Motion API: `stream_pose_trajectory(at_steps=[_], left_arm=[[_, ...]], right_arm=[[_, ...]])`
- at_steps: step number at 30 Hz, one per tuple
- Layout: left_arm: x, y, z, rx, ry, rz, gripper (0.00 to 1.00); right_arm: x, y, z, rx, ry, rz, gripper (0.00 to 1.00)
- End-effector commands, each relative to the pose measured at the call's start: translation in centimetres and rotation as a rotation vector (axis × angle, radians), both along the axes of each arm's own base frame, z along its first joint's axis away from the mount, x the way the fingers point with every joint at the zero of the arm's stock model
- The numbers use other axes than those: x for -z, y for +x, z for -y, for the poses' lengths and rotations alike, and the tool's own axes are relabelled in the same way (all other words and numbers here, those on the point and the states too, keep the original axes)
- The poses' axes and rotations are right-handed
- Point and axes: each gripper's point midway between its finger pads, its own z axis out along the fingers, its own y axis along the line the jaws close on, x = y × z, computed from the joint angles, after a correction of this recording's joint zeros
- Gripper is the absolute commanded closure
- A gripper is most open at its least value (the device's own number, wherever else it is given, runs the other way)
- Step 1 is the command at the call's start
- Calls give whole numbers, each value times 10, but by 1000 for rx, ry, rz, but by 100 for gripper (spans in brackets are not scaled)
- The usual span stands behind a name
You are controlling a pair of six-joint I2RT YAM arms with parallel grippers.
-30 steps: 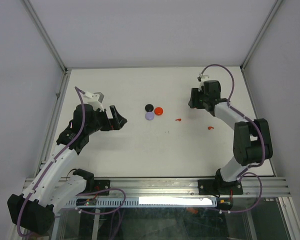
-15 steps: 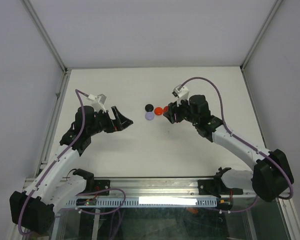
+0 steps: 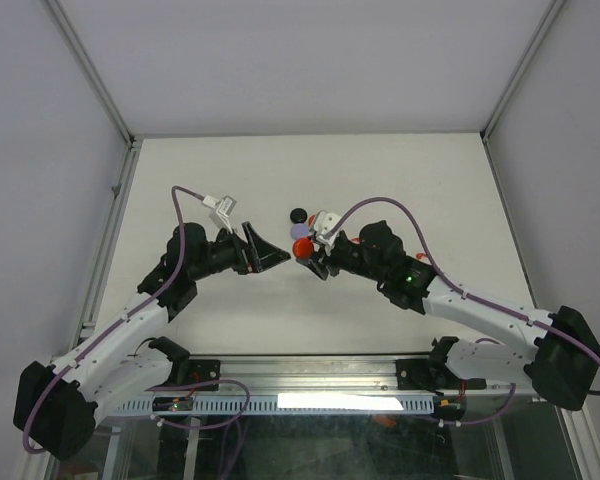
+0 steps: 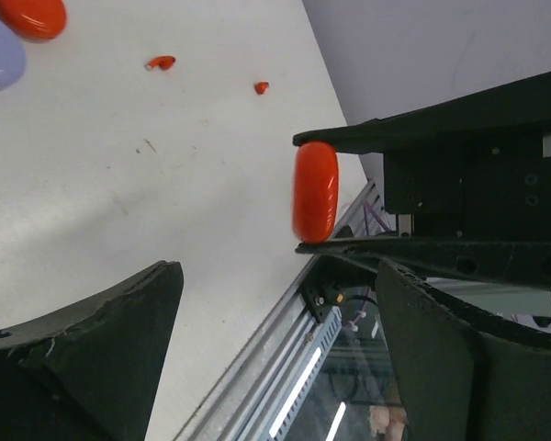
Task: Insert the wireless bluetooth earbuds into the charging case
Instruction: Pick up the charging case at the center of the board.
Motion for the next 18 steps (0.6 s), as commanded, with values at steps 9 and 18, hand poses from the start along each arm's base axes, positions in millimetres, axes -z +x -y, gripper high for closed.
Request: stream_pose_trajectory(at_steps=[9, 18], left_arm=[[-21, -4, 28, 67, -115, 86, 30], [-17, -15, 33, 112, -122, 103, 39]], right_arm=[[-42, -18, -26, -54, 21, 242, 53], [-46, -16, -25, -44, -4, 280, 54]])
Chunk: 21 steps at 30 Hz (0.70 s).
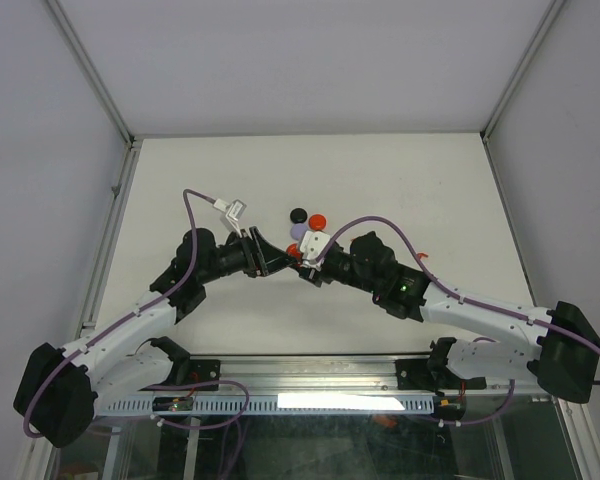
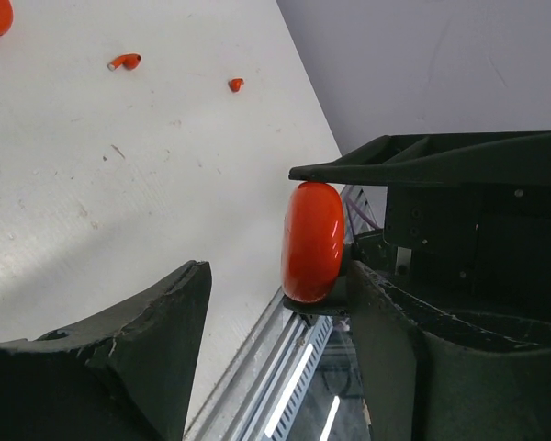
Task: Insert the wireless bluetooth earbuds into the charging case
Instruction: Pick up the charging case at the center of the board.
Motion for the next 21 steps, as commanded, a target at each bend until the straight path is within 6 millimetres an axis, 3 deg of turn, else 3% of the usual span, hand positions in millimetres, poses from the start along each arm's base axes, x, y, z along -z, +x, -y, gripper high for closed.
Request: stream_pose_trajectory(at_steps=[1, 14, 21], left_arm=[[-23, -6, 6, 45, -62, 81, 40], [-20, -13, 17, 117, -86, 77, 53], [-19, -16, 18, 133, -95, 88, 77]], right_arm=[[-41, 7, -4, 20, 78, 97, 54], [-42, 7, -6, 15, 78, 118, 54], [-43, 9, -2, 32, 83, 135, 53]])
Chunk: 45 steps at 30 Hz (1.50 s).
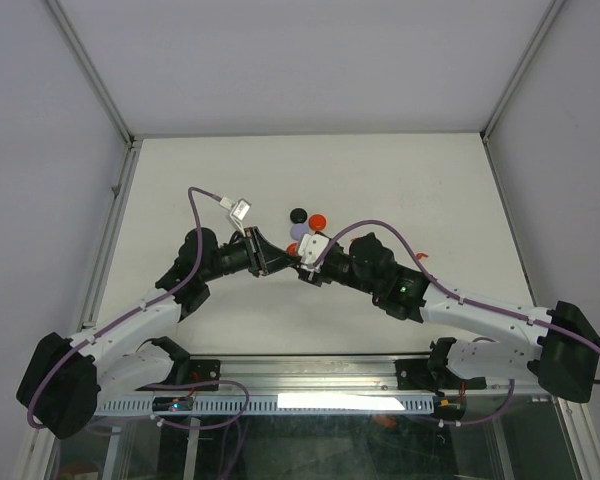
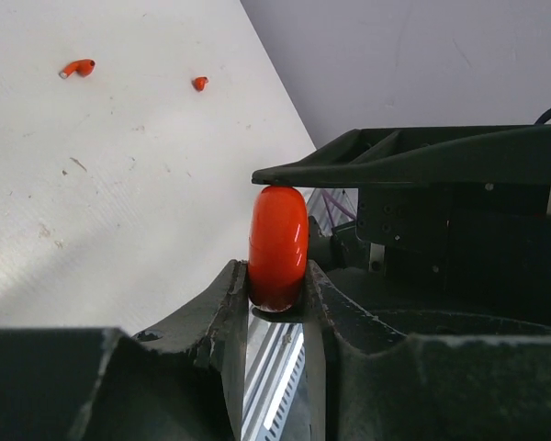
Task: Insert the wireless bluetooth earbuds into the charging case
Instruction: Pick up the charging case at the center of the board, then open the charging case.
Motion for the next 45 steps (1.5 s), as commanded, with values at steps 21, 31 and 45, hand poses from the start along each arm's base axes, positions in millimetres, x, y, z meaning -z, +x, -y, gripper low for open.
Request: stream_pose_trajectory(at_steps=[21, 31, 45], left_arm=[[-24, -30, -12, 83, -59, 729, 93], [-22, -45, -14, 144, -62, 959, 96], [-17, -65, -12, 220, -66, 1063, 98]], right_arm=[[-70, -23, 26, -61, 210, -126, 30], [-56, -28, 8, -159, 214, -240, 30], [-61, -14, 8, -126, 232, -221, 30]])
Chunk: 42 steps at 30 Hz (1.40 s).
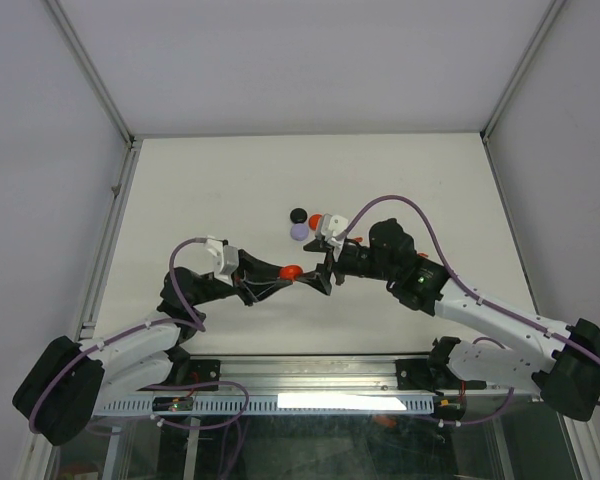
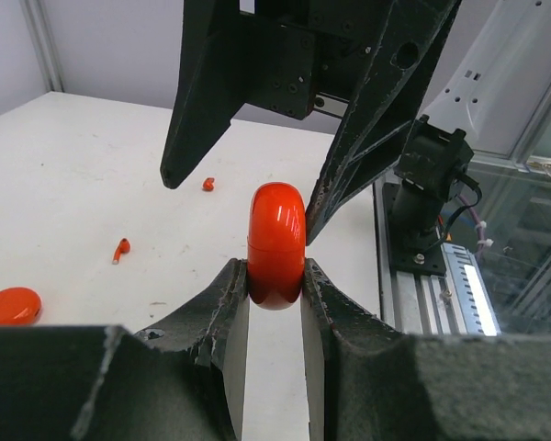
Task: Insert the wireless bluetooth earbuds into the charging case
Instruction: Open the charging case, then pick up the earbud from the center of the board.
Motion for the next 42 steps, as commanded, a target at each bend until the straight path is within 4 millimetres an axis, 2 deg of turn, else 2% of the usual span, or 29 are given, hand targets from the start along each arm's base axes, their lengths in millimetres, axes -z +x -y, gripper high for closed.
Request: stream_pose_trajectory(at_steps=[1, 8, 20, 25, 28, 32, 37, 42], left_arm=[[-12, -20, 1, 70, -19, 150, 99], [-7, -22, 2, 76, -3, 161, 99], [-4, -25, 1, 69, -3, 207, 100], [-1, -12, -1, 1, 5, 181, 100], [6, -1, -3, -61, 19, 149, 100], [14, 9, -9, -136, 18, 130, 100], [15, 14, -15, -191, -1, 99, 100], [17, 20, -19, -234, -7, 70, 100]], right_arm=[[-46, 14, -1, 41, 101, 82, 30], [-53, 27, 11, 115, 99, 89, 30], [-51, 40, 12, 167, 67, 31, 31], [-53, 39, 12, 169, 65, 6, 31], [-49, 54, 24, 275, 39, -13, 30], [-23, 87, 51, 499, -40, -83, 29], [28, 125, 94, 767, -119, -228, 30], [71, 154, 125, 951, -143, -355, 32]])
